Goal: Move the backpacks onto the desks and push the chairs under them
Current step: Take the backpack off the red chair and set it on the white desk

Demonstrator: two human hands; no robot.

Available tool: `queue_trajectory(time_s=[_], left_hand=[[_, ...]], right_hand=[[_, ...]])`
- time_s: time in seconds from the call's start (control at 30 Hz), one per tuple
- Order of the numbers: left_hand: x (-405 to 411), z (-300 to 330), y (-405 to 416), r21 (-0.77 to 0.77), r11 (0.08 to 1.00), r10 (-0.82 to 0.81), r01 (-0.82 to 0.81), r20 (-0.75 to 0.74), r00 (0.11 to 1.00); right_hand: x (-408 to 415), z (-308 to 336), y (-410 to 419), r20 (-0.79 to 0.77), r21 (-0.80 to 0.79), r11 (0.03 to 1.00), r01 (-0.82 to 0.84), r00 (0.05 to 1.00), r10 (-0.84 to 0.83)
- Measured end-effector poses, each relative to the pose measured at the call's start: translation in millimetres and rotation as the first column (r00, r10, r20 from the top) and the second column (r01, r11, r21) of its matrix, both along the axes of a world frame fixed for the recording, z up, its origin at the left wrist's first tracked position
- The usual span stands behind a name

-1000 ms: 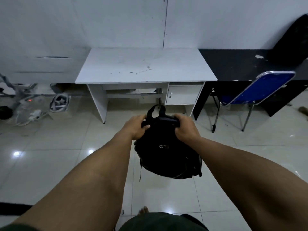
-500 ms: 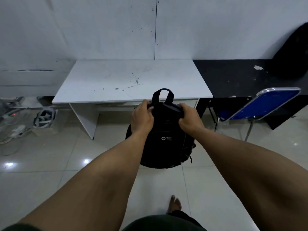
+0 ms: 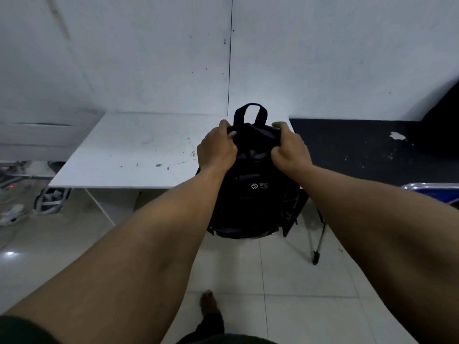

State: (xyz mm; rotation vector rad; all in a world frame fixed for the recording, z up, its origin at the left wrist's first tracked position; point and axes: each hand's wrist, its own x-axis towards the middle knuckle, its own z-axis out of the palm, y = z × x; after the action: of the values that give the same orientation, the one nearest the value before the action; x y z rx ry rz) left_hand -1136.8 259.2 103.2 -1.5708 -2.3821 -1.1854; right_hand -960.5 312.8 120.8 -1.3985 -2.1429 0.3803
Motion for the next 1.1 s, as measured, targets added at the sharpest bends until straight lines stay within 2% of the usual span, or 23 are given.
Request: queue_trajectory(time_s=[0.27, 0.57, 0.87, 1.1], left_hand=[[-25.6, 50.8, 120.1, 0.065, 0.997, -0.047, 0.048, -0.016, 0.999], [-40.3, 69.6, 226.0, 0.068, 0.991, -0.114, 0.119, -0.065, 0.991], [-39.5, 45.2, 349.2, 0.055, 0.997, -0.048, 0.053, -0.077, 0.996], [-28.7, 41.3, 450.7, -0.016, 1.0, -0.014, 0.012, -0.112, 0.994]], right_hand=[[-29.5, 49.9, 107.7, 0.012, 0.087, 0.992, 0.089, 0.996, -0.09], [-48.5, 57.1, 203.9, -0.065, 0.118, 0.972, 0.205, 0.978, -0.198], [-44.1, 38.6, 332.8, 0.009, 0.115, 0.988, 0.107, 0.994, -0.108], [-29.1, 34.0, 438.0, -0.005, 0.022, 0.999, 0.027, 1.0, -0.027]])
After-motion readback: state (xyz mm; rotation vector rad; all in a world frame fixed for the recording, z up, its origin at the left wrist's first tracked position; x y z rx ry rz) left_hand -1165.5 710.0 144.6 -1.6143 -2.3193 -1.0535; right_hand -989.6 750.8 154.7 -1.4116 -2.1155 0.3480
